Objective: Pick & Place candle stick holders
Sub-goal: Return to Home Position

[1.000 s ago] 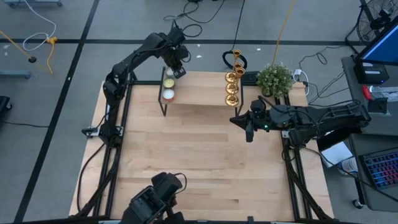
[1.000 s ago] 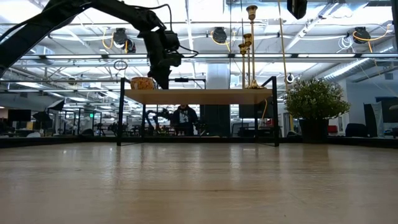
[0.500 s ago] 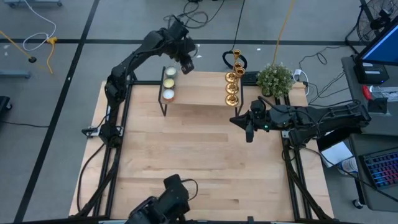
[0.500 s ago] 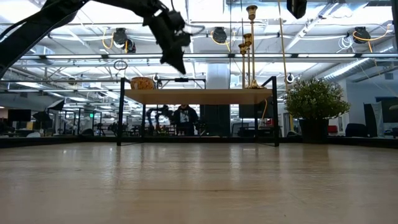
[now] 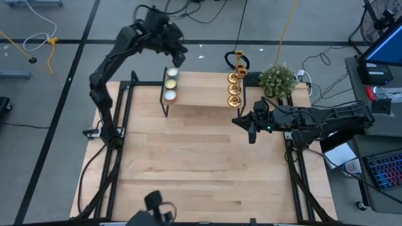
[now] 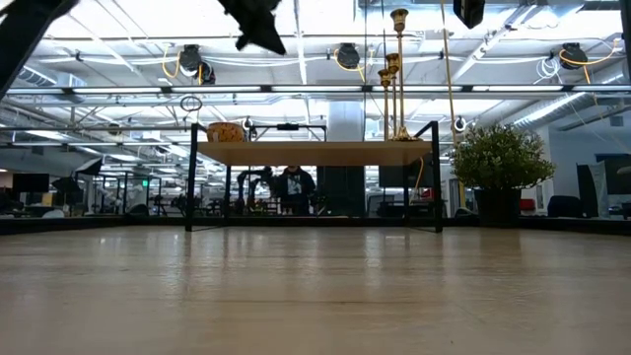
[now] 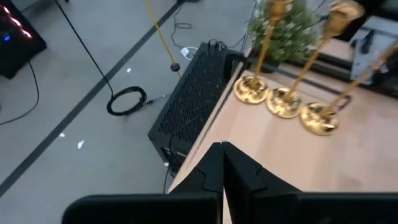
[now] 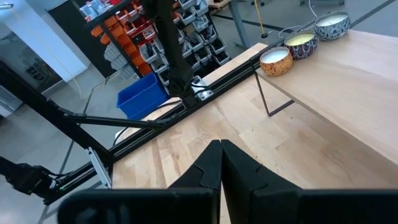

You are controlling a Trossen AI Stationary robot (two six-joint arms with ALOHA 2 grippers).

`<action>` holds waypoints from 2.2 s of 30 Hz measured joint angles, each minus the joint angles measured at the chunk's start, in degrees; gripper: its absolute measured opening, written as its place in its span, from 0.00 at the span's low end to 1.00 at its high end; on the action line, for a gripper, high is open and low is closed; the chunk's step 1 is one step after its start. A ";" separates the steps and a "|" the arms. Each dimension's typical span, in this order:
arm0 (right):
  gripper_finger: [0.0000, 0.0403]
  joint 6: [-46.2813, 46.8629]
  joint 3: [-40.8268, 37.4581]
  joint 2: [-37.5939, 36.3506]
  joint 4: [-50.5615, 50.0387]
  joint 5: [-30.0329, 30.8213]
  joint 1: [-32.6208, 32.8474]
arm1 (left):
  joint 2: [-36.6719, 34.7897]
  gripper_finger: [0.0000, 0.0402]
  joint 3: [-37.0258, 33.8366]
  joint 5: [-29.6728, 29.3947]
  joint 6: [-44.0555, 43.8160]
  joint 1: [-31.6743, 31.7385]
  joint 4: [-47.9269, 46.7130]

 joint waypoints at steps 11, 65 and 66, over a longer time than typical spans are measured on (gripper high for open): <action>0.00 -1.14 -0.01 0.00 0.40 -0.04 0.00 | -7.56 0.00 0.02 -3.91 -1.57 -4.10 -12.19; 0.00 -14.42 -21.32 -28.86 9.75 0.47 0.04 | -16.76 0.00 -38.97 -2.57 -23.02 -29.98 8.15; 0.00 -14.43 -23.02 -30.36 10.48 -0.64 0.04 | -17.11 0.00 -38.97 -2.59 -23.10 -29.81 8.57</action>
